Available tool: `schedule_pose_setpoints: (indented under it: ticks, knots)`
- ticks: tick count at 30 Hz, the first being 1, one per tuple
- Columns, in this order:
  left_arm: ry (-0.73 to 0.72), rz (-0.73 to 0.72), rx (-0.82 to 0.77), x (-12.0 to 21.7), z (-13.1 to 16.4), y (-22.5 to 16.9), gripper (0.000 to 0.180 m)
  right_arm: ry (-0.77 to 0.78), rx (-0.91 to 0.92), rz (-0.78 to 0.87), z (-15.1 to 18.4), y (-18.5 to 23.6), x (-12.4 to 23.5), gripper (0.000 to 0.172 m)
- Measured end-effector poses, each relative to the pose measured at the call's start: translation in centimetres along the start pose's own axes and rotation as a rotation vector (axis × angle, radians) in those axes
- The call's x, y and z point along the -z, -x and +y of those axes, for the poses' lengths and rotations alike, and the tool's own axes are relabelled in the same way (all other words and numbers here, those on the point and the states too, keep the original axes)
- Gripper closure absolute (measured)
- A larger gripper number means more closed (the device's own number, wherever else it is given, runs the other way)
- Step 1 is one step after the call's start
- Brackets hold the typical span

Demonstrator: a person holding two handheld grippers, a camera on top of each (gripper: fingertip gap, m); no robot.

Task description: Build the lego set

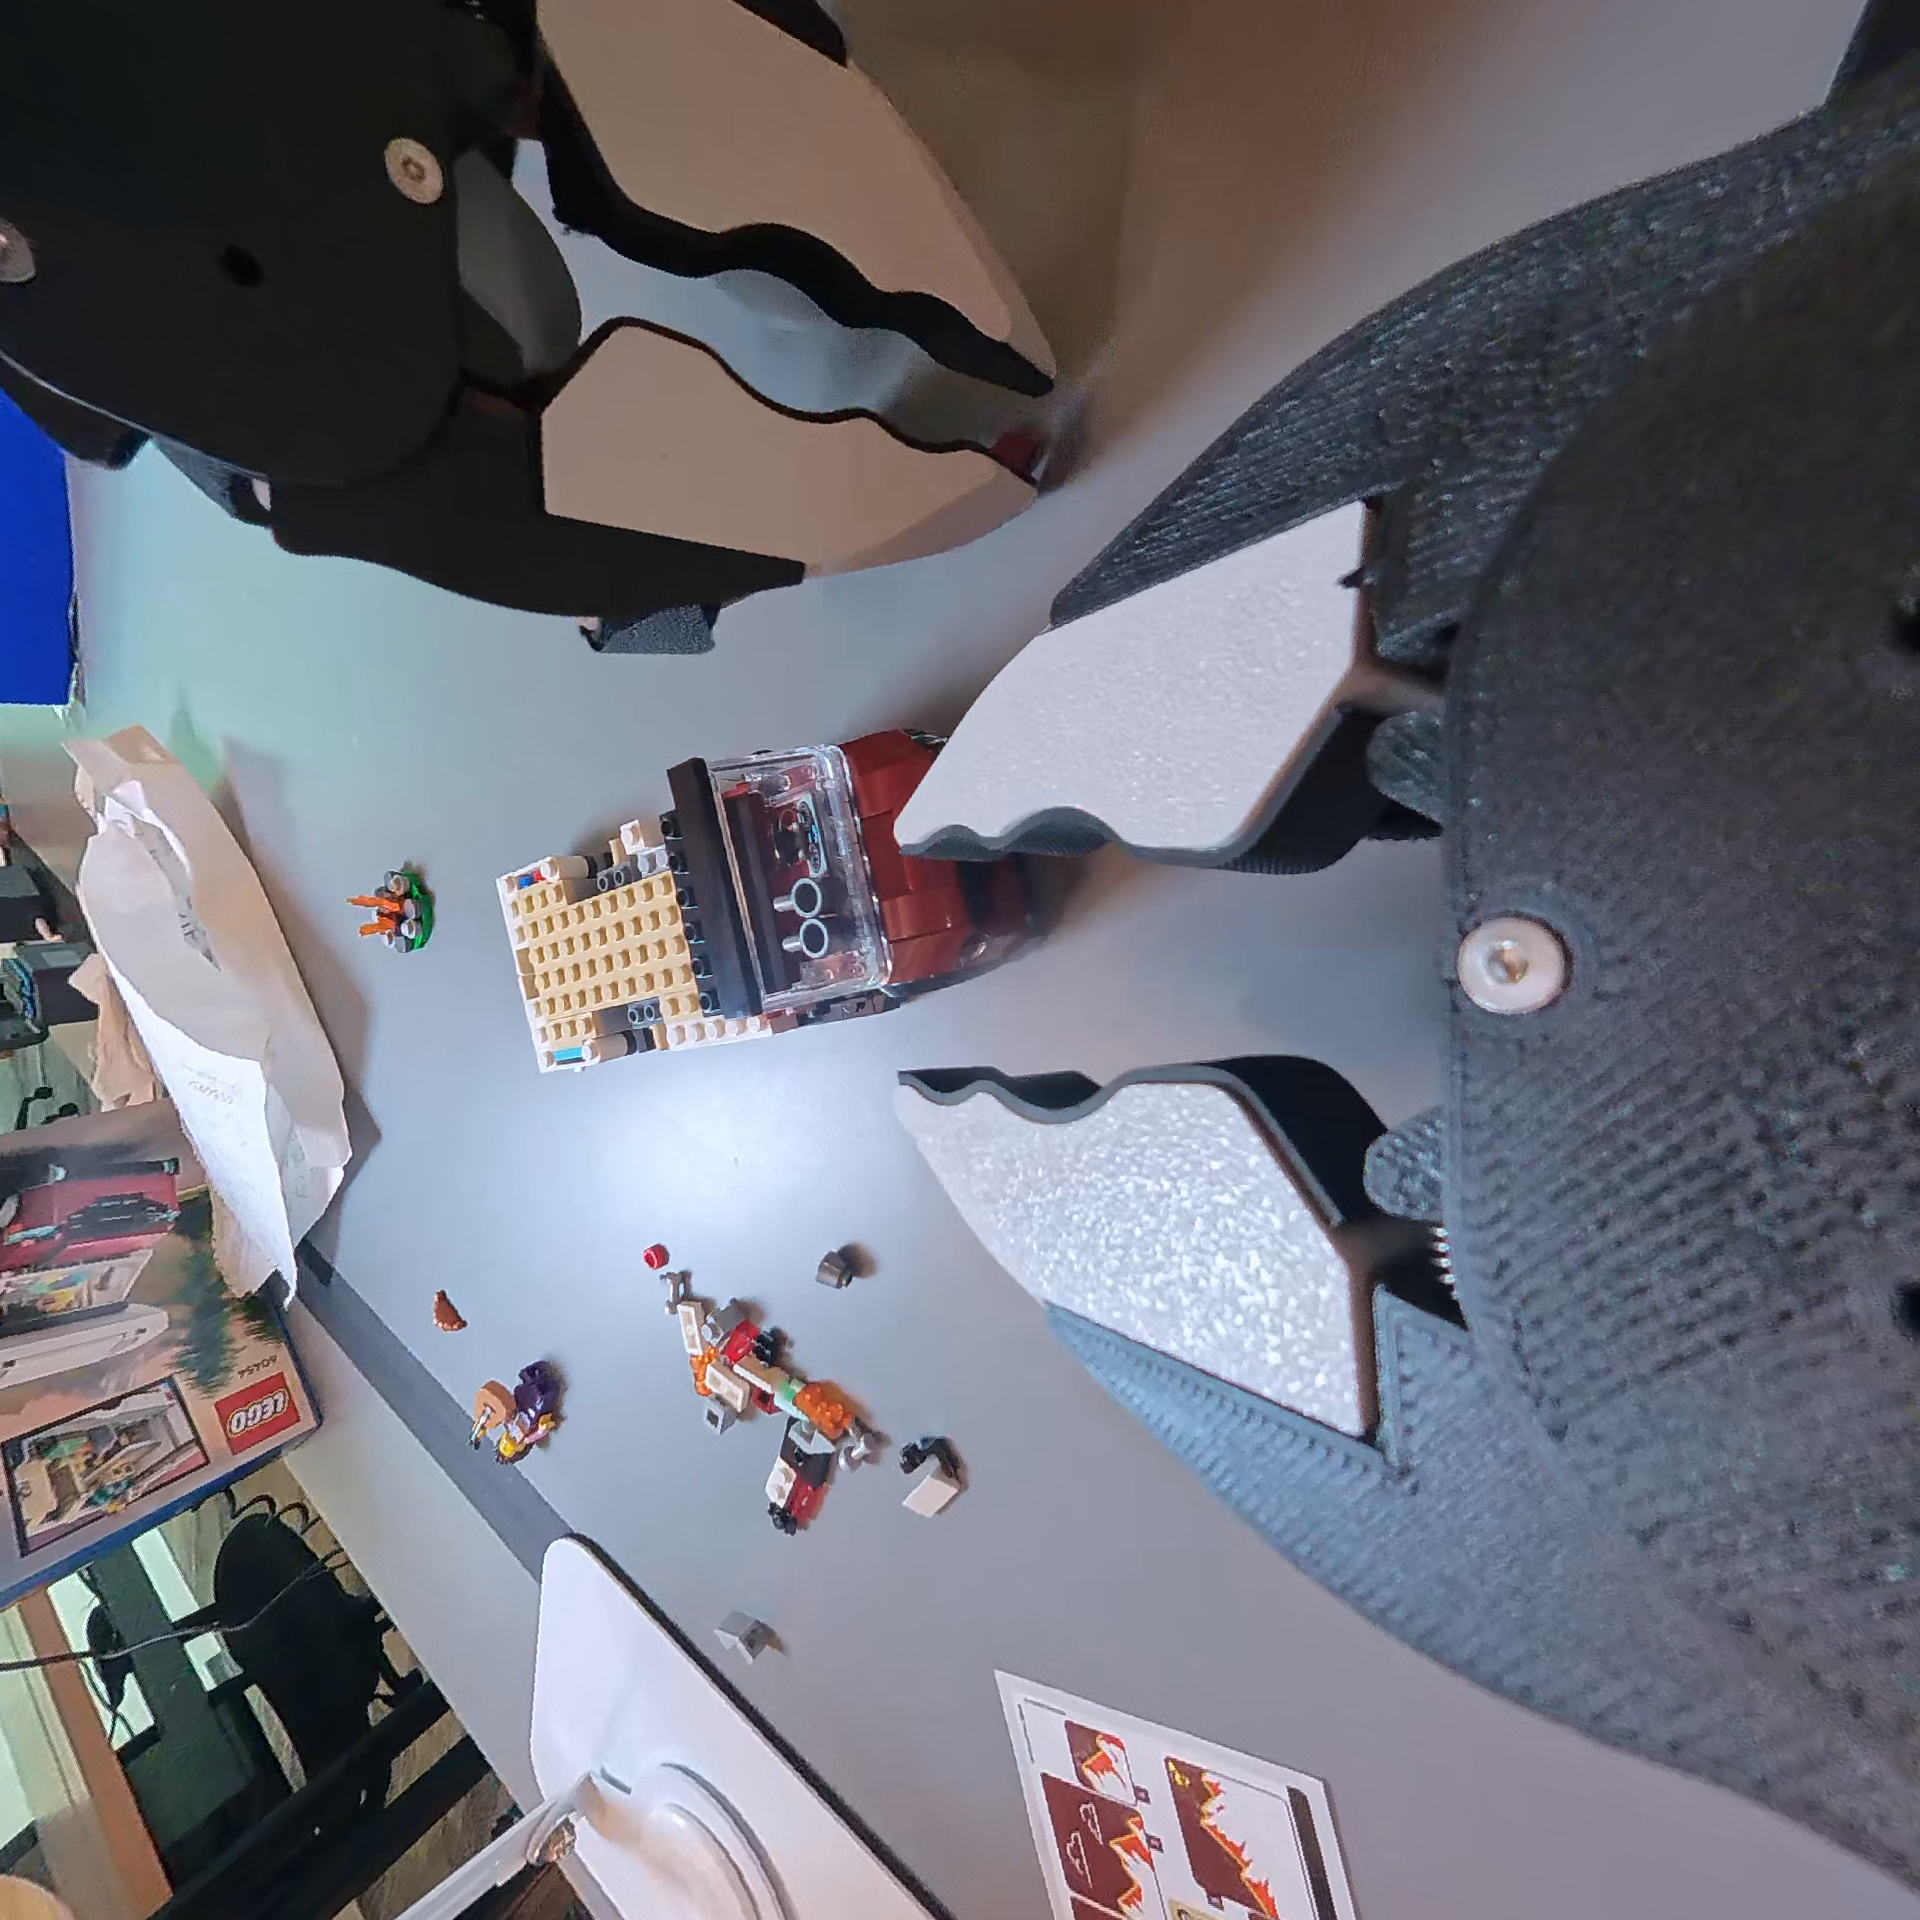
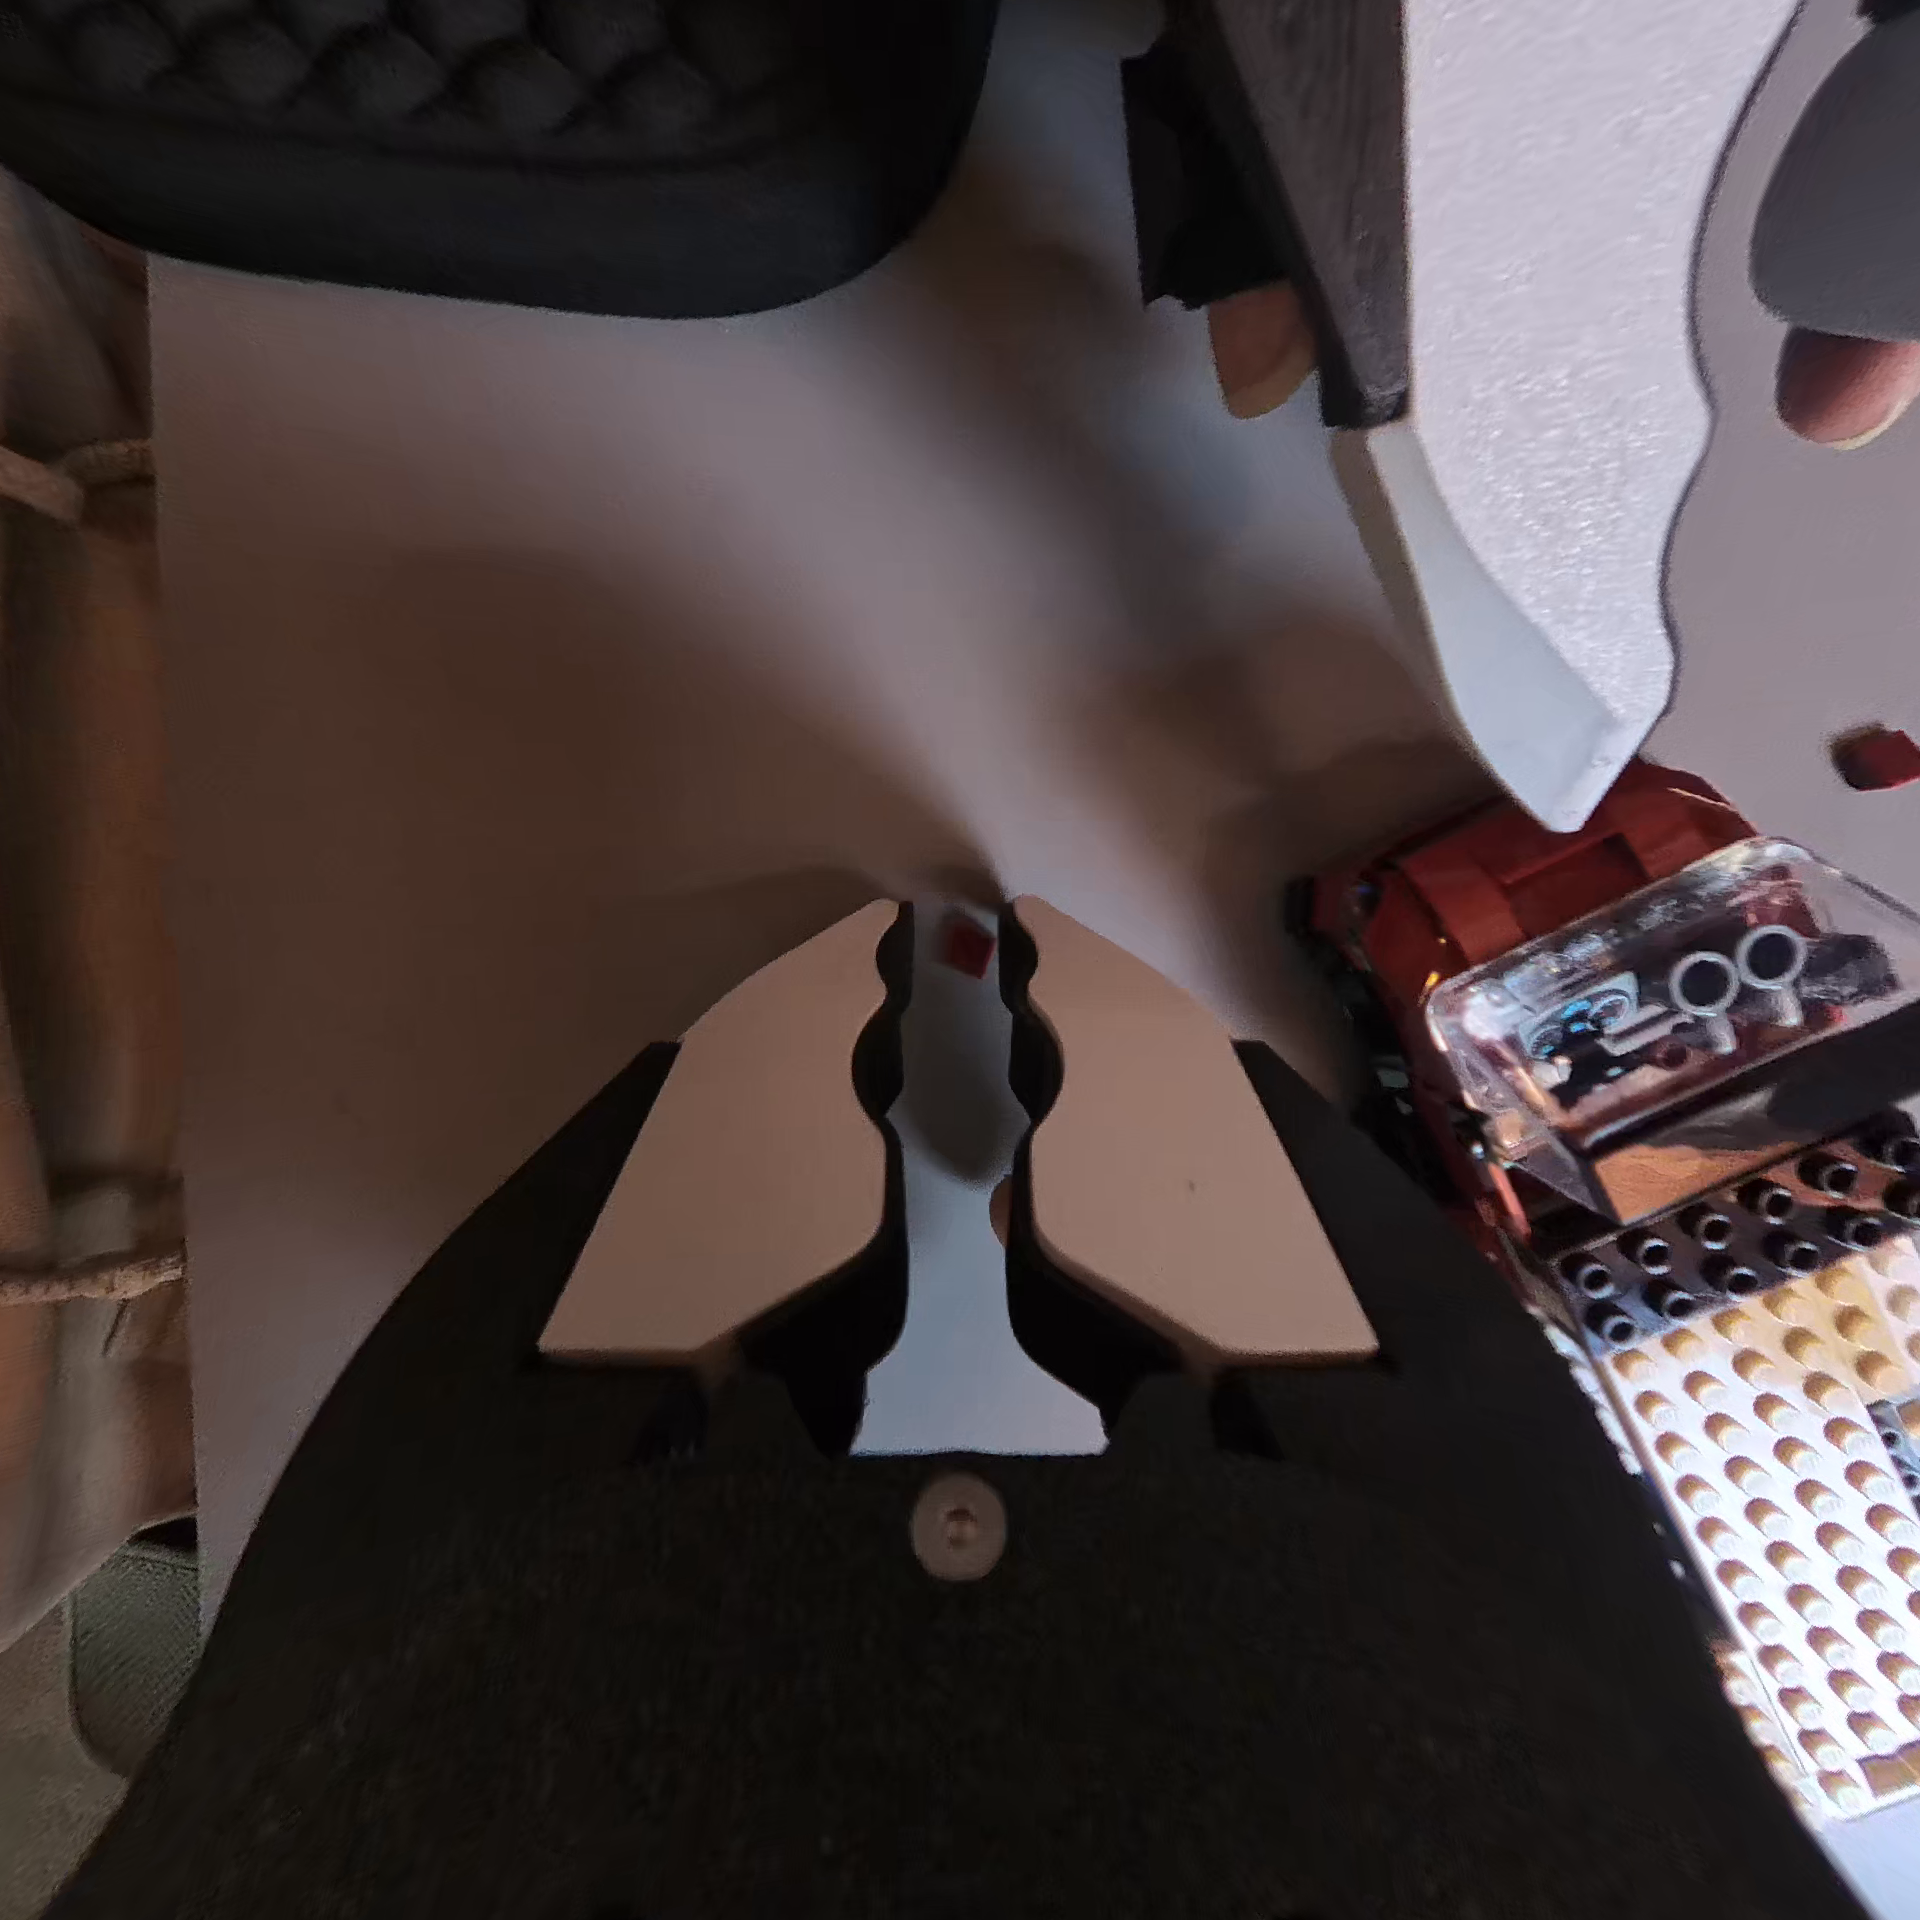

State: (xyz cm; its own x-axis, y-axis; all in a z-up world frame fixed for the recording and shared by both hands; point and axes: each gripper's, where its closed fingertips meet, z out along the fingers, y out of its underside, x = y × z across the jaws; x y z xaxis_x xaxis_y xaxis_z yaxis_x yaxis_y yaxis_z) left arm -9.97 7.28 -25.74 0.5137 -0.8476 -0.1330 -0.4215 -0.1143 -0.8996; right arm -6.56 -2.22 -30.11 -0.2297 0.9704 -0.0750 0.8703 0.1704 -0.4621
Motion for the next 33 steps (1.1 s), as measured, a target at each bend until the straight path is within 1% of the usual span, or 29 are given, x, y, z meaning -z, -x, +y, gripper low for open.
schedule_pose_setpoints:
  ticks: [1, 5, 9, 11, 14, 16, 18, 21, 23, 24, 26, 29, 30, 33]
  knots:
    - [0.000, -0.001, 0.002, 0.0, 0.0, 0.0, 0.142, 0.005, 0.005, -0.001, 0.1, 0.2, 0.0, 0.157]
    - [-0.004, 0.000, 0.014, 0.1, 0.0, 0.2, 0.142, -0.021, 0.012, 0.040, 0.4, 0.3, 1.1, 0.159]
    - [0.006, 0.027, 0.033, -0.1, 0.1, -0.3, 0.137, -0.069, -0.071, 0.102, 0.7, 0.1, 2.1, 0.156]
    - [0.012, 0.034, 0.028, -0.2, 0.2, -0.5, 0.135, -0.075, -0.129, 0.126, 1.0, 0.1, 1.7, 0.156]
    - [0.017, 0.038, 0.022, -0.3, 0.2, -0.8, 0.135, -0.079, -0.204, 0.114, 1.0, 0.3, 0.8, 0.156]
    - [0.018, 0.034, 0.013, -0.3, 0.2, -0.8, 0.135, -0.066, -0.217, 0.121, 1.0, 0.2, 0.4, 0.156]
    - [0.019, 0.029, 0.009, -0.2, 0.2, -0.7, 0.135, -0.051, -0.216, 0.126, 0.9, 0.0, 0.3, 0.163]
    - [0.024, 0.035, 0.010, -0.2, 0.2, -0.8, 0.135, -0.052, -0.183, 0.127, 0.7, 0.0, 0.4, 0.164]
    - [0.028, 0.050, 0.023, -0.3, 0.3, -1.1, 0.134, -0.092, -0.144, 0.166, 0.4, -0.3, 1.2, 0.164]
    - [0.032, 0.057, 0.034, -0.3, 0.3, -1.2, 0.134, -0.121, -0.124, 0.196, 0.3, -0.7, 1.8, 0.164]
    - [0.045, 0.086, 0.049, -0.4, 0.3, -1.9, 0.124, -0.165, -0.095, 0.300, 0.3, -1.9, 3.2, 0.164]
    - [0.048, 0.125, 0.069, -0.6, 0.0, -2.9, 0.119, -0.238, -0.048, 0.424, 0.6, -3.0, 4.9, 0.164]
    - [0.055, 0.126, 0.072, -0.8, 0.0, -3.1, 0.116, -0.268, -0.045, 0.443, 0.7, -3.1, 5.2, 0.164]
    - [0.076, 0.070, 0.048, -1.4, 0.0, -2.8, 0.113, -0.308, -0.012, 0.509, 1.1, -3.7, 5.5, 0.164]
